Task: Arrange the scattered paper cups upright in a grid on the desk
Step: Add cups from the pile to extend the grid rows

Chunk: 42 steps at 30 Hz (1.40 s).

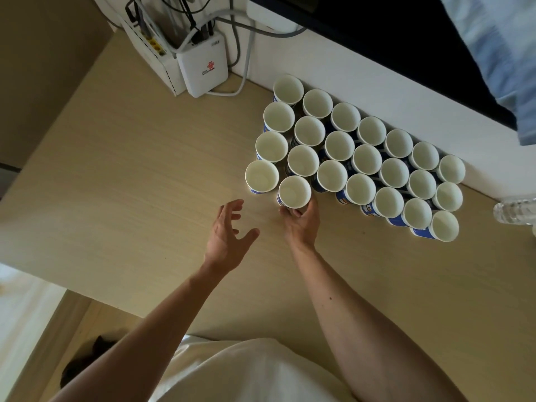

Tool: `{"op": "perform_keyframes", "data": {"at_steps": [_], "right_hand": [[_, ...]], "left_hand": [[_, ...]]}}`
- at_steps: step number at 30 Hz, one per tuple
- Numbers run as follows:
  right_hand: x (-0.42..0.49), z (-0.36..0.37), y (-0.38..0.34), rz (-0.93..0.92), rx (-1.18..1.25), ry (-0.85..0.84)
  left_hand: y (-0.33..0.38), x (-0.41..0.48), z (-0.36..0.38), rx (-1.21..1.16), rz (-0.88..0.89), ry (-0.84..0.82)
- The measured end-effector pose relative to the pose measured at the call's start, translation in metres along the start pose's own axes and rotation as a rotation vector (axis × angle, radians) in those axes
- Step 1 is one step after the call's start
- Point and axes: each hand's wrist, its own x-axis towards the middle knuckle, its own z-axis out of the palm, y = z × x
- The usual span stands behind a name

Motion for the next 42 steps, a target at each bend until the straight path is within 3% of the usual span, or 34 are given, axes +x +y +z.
{"op": "perform_keyframes", "data": {"at_steps": [7,15,19,26,42], "right_hand": [[-0.020,-0.026,0.007,0.054,-0.075,-0.086],[-0.083,-0.093,0.028,0.153,0.044,0.143],[-0.102,-0.124,0.026,0.117,0.108,0.200],[-0.128,-0.198,0.018,0.057,0.254,0.329],[-0.199,-0.453,0.051,-0.119,0.540,0.470]], "left_hand": [[0.003,-0.014,-0.009,-0.015,-0.006,-0.011],[0.032,-0.050,0.010,-0.045,0.058,-0.169],[0.058,-0.070,0.036,-0.026,0.128,-0.334],[0.095,-0.102,0.078,0.058,0.241,-0.480],[0.184,-0.275,0.259,0.077,0.420,-0.459]]}}
